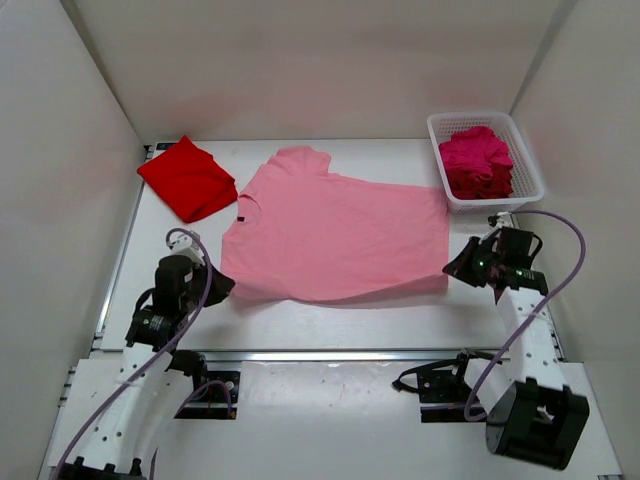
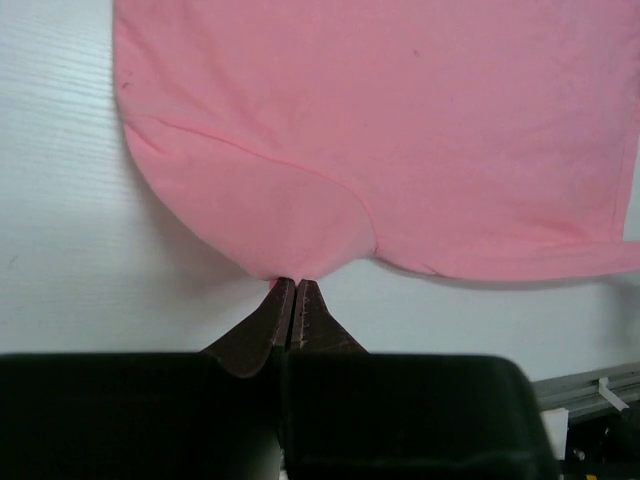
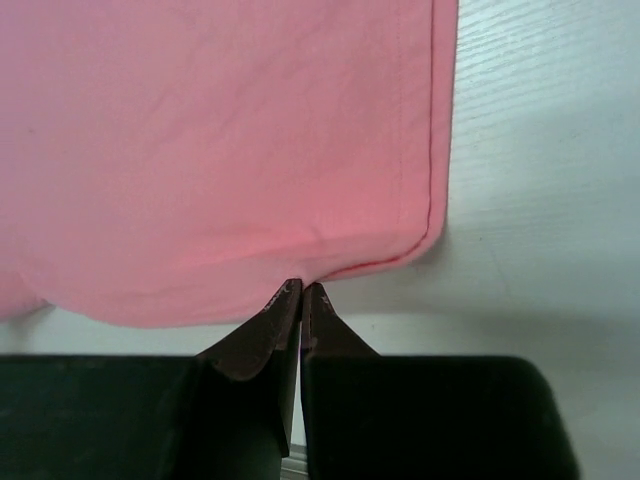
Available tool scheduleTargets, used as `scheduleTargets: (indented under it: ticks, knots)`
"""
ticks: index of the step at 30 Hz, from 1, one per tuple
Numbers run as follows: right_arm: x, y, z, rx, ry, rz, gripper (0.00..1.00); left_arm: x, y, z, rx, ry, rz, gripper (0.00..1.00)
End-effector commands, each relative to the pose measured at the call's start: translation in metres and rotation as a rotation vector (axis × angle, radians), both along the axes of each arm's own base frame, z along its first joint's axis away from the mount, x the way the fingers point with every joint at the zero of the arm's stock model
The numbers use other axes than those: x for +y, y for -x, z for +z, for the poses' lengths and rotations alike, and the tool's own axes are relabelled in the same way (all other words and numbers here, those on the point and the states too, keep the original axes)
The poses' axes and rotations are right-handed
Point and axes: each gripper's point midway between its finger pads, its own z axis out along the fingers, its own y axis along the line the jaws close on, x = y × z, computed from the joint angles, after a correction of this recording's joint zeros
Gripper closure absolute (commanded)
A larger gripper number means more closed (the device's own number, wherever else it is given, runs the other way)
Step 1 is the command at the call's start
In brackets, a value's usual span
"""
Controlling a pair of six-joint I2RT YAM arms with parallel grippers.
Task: Fold and stack the t-shirts
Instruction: Fold the flattened T-shirt at the center of the board.
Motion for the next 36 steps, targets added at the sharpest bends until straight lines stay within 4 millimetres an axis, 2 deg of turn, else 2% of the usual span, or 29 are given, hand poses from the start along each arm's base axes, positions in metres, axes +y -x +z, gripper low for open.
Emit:
scheduleTargets:
  ticks: [1,5,8,11,15,17,18,25,26,27,28,29,30,31,33,34,36]
  knots:
    - [0.011,0.019,0.012,-0.033,-0.016,0.047,1.00,0.002,0.017,0.009,0.033,0.029,-0.012,1.00]
    - [0.019,0.036,0.004,-0.017,-0.002,0.065,0.99,0.005,0.025,0.019,0.015,0.016,-0.017,0.99]
    - [0.011,0.027,0.008,-0.032,0.021,0.038,1.00,0.003,0.012,0.033,-0.012,0.000,-0.017,1.00]
    - [0.005,0.019,0.001,-0.010,-0.007,0.032,1.00,-0.002,-0.008,0.045,-0.037,0.009,-0.031,1.00]
    - [-0.005,0.002,-0.005,0.000,0.023,-0.009,1.00,0.004,-0.038,0.048,-0.031,-0.017,-0.006,1.00]
    - [-0.005,-0.001,-0.013,0.031,0.006,-0.011,1.00,0.000,-0.053,0.042,-0.009,-0.028,-0.017,1.00]
    - [-0.003,-0.006,-0.012,0.021,-0.001,-0.009,1.00,0.002,-0.063,0.046,-0.029,-0.037,-0.006,1.00]
    - [-0.010,-0.026,-0.026,0.073,0.004,-0.042,0.99,-0.014,-0.118,0.048,0.000,-0.063,-0.034,1.00]
    - [-0.012,-0.031,-0.023,0.064,0.008,-0.049,1.00,-0.016,-0.128,0.052,-0.002,-0.076,-0.038,1.00]
    - [-0.014,-0.033,-0.024,0.070,0.014,-0.055,1.00,-0.017,-0.133,0.043,0.027,-0.085,-0.039,1.00]
    - [-0.014,-0.034,-0.025,0.071,0.005,-0.056,1.00,-0.019,-0.141,0.053,0.007,-0.090,-0.046,1.00]
    - [-0.014,-0.035,-0.027,0.082,0.005,-0.062,0.99,-0.018,-0.151,0.054,0.004,-0.102,-0.033,1.00]
    - [-0.017,-0.041,-0.022,0.070,0.003,-0.071,1.00,-0.019,-0.156,0.046,0.034,-0.105,-0.037,1.00]
    - [-0.018,-0.041,-0.025,0.085,0.004,-0.071,1.00,-0.016,-0.165,0.052,0.021,-0.103,-0.032,1.00]
    - [-0.023,-0.049,-0.020,0.074,0.023,-0.083,1.00,-0.018,-0.175,0.042,0.046,-0.125,-0.037,1.00]
    - [-0.026,-0.049,-0.024,0.090,0.025,-0.092,1.00,-0.021,-0.183,0.048,0.032,-0.121,-0.037,1.00]
    - [-0.026,-0.056,-0.023,0.092,0.017,-0.101,1.00,-0.027,-0.197,0.044,0.041,-0.138,-0.053,1.00]
